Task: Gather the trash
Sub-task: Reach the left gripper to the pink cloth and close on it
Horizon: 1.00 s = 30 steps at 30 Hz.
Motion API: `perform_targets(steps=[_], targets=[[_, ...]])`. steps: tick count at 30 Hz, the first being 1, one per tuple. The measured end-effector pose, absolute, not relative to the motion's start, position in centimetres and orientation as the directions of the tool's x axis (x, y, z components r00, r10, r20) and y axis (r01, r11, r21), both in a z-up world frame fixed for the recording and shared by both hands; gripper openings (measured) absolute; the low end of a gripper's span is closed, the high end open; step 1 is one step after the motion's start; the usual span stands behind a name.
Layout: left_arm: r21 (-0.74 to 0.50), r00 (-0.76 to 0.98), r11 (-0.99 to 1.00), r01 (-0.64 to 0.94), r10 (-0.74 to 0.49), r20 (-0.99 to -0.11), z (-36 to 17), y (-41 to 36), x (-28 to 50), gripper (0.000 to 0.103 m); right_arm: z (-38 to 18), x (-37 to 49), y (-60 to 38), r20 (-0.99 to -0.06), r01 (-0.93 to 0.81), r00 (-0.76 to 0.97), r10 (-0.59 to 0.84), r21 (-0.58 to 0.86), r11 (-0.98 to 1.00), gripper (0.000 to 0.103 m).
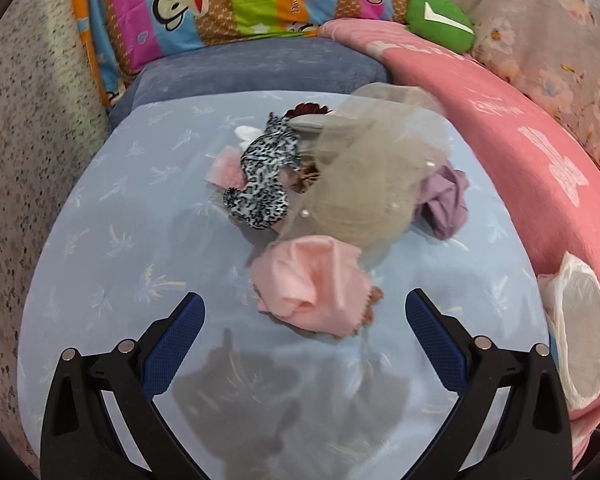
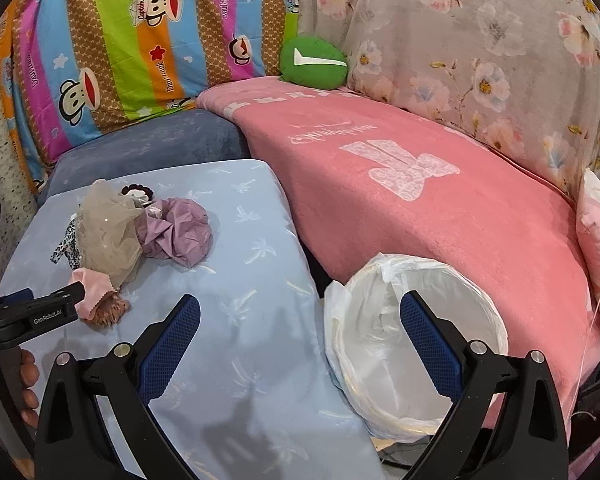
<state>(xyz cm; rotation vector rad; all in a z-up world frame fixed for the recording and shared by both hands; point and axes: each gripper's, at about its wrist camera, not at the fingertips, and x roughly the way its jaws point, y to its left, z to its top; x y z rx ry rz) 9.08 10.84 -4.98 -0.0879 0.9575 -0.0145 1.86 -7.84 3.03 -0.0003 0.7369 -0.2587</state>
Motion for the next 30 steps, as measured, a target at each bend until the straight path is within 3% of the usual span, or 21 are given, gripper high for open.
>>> perform_targets(steps=[5,8,14,15,19,22,26,28,30], targets=[[-0.14,0.553,0.99,-0.025,-0.103,-0.827,-6.1,12.2,10.5,0.095,2.8,4.8,-5.6,-0.672,0.176,0.724,-0.156,-0.038,0.984,0.097],[-0.17,0.531,0.985,0.005,-0.147,-0.835,-6.7,12.3,11.0,0.085,2.6,6.5,-3.8,-0.673,0.144,0.729,-0.124,-0.027,0.989,0.097],[-0.254,0.489,0.966,0.052,-0.246,-0.837,-7.4,12.7,11.7,0.053,1.8,10.4,-0.8,-0.692,0.068,0.721,-0.024,0.037,0.997,0.097],[-0.267,0.486,0.962,0.059,-0.261,-0.834,-7.4,12.9,11.8,0.043,1.6,11.2,-0.2,-0.696,0.055,0.718,-0.004,0.052,0.997,0.096],[-0.331,0.476,0.939,0.089,-0.332,-0.814,-7.4,13.5,11.9,0.019,0.7,13.6,1.6,-0.713,0.012,0.698,0.067,0.106,0.994,0.087],[-0.344,0.482,0.933,0.107,-0.351,-0.803,-7.2,13.7,11.8,0.01,-0.3,15.3,2.7,-0.734,-0.015,0.666,0.131,0.163,0.987,0.074],[-0.346,0.493,0.93,0.121,-0.359,-0.792,-6.8,13.9,11.7,0.007,-1.5,17.0,4.1,-0.749,-0.039,0.641,0.171,0.191,0.981,0.055],[-0.344,0.498,0.931,0.125,-0.359,-0.789,-6.6,14.0,11.7,0.006,-2.0,17.6,4.7,-0.759,-0.057,0.625,0.185,0.192,0.98,0.038],[-0.338,0.503,0.933,0.128,-0.354,-0.788,-6.3,13.7,11.9,0.005,-2.4,18.0,4.9,-0.763,-0.068,0.615,0.199,0.2,0.977,0.01]])
